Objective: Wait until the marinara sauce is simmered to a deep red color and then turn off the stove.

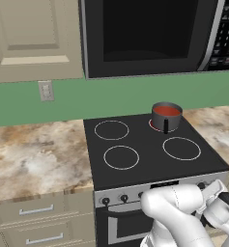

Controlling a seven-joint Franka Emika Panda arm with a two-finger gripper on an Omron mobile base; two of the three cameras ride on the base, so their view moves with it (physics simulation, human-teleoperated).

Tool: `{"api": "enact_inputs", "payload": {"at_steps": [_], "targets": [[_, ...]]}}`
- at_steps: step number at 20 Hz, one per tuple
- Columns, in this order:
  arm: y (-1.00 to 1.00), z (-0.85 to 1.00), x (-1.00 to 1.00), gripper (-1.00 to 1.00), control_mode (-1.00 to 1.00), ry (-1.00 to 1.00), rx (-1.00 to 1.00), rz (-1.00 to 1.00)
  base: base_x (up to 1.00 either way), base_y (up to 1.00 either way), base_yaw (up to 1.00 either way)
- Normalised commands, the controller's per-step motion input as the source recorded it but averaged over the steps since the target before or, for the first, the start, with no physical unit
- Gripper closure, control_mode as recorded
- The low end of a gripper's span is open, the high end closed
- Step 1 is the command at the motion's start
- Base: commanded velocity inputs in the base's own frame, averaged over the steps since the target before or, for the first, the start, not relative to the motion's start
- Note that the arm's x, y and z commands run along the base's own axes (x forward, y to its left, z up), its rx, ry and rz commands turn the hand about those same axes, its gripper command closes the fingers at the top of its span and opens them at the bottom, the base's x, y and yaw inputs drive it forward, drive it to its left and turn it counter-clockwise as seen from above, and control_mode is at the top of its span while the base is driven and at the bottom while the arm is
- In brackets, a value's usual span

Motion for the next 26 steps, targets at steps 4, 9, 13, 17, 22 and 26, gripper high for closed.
{"api": "enact_inputs", "payload": {"at_steps": [4, 9, 13, 17, 22, 26], "targets": [[0.00, 0.00, 0.00, 1.00, -1.00, 0.00, 0.00, 0.00, 0.00, 0.00, 0.00], [0.00, 0.00, 0.00, 1.00, -1.00, 0.00, 0.00, 0.00, 0.00, 0.00, 0.00], [0.00, 0.00, 0.00, 1.00, -1.00, 0.00, 0.00, 0.00, 0.00, 0.00, 0.00], [0.00, 0.00, 0.00, 1.00, -1.00, 0.00, 0.00, 0.00, 0.00, 0.00, 0.00], [0.00, 0.00, 0.00, 1.00, -1.00, 0.00, 0.00, 0.00, 0.00, 0.00, 0.00], [0.00, 0.00, 0.00, 1.00, -1.00, 0.00, 0.00, 0.00, 0.00, 0.00, 0.00]]}}
